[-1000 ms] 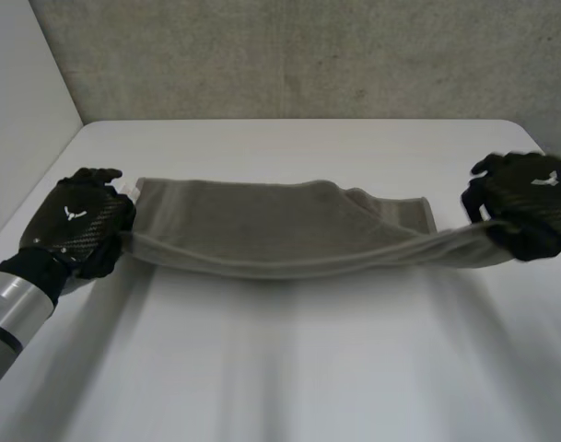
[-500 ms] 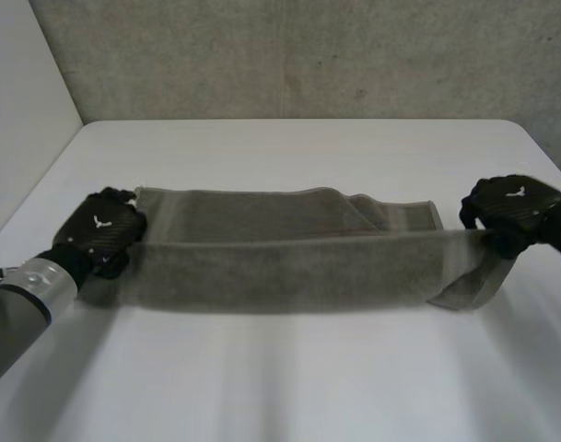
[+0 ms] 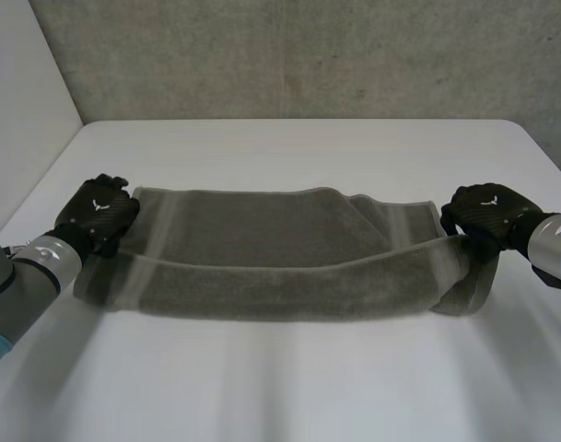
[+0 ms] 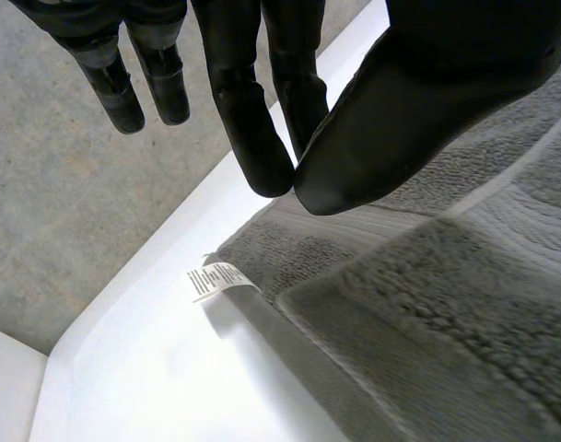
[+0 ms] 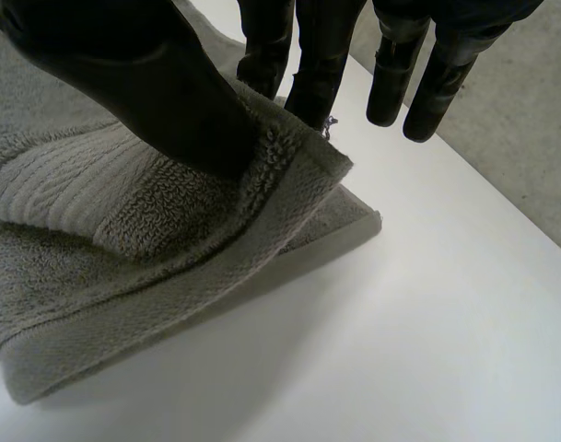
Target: Fold the towel.
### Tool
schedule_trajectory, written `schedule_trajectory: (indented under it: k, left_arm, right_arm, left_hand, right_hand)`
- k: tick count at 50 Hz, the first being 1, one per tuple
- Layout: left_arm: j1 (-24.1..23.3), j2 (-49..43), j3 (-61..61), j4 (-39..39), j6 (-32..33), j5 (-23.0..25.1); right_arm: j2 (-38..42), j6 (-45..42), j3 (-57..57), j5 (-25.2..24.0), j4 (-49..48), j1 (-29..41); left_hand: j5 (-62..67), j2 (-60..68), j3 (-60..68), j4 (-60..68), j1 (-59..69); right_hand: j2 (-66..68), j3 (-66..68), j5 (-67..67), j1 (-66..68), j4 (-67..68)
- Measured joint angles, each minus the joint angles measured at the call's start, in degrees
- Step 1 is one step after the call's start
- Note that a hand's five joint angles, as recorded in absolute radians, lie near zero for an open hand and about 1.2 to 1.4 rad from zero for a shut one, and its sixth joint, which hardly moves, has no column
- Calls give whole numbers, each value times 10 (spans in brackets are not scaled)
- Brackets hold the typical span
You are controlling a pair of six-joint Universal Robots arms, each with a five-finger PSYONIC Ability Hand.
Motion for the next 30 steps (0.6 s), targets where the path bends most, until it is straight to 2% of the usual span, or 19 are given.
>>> schedule_trajectory:
  k: [4,5,7,13,20,30]
  left_arm:
    - [-1,-7,12,-5,0,-1]
    - [-1,-7,12,-6,0,-1]
    - [-1,-6,10,-10,0,-1]
    - [0,0,3,-29,2,0]
    - [6,10,8,-87,4,2]
    - [24,54,17,-165,2,6]
  right_arm:
    - [5,0,-4,0,-2,8]
    - [6,0,-4,0,-2,9]
    - [8,0,-2,0,-3,12]
    - [11,-1,2,-1,-4,14]
    - [13,-2,2,-1,-4,14]
    - [13,-4,6,-3,-3,11]
  left_hand:
    - [-18,-25,0,0,-21]
    - [-56,-69,0,0,-61]
    - [-236,-250,0,0,-236]
    - [-359,-353,0,0,-343]
    - [-426,-415,0,0,-400]
    - [-455,-441,0,0,-424]
  right_hand:
    - [0,0,1,0,0]
    - [0,0,1,0,0]
    - [0,0,1,0,0]
    - [0,0,1,0,0]
    - [0,0,1,0,0]
    - [0,0,1,0,0]
